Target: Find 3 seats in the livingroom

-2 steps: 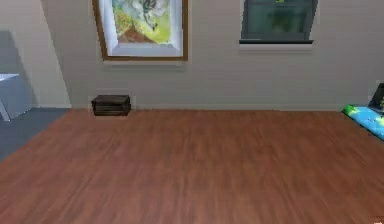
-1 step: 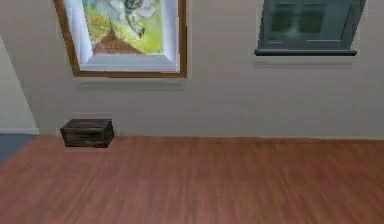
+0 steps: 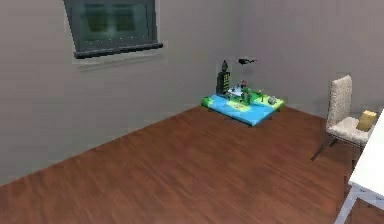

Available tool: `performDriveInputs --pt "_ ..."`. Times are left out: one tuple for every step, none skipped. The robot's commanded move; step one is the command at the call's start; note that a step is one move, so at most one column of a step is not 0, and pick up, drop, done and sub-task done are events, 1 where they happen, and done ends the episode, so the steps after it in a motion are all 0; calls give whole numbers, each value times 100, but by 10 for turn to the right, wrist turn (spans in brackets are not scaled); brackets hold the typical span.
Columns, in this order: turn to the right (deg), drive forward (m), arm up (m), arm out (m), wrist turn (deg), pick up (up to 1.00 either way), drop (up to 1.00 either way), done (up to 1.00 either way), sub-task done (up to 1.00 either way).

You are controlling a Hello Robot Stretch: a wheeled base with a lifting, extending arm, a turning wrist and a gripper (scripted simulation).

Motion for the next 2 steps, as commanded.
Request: performDriveInputs --pt "0 50 0 0 0 0 0 0 0" --pt "270 0 0 0 0 0 0 0 0"
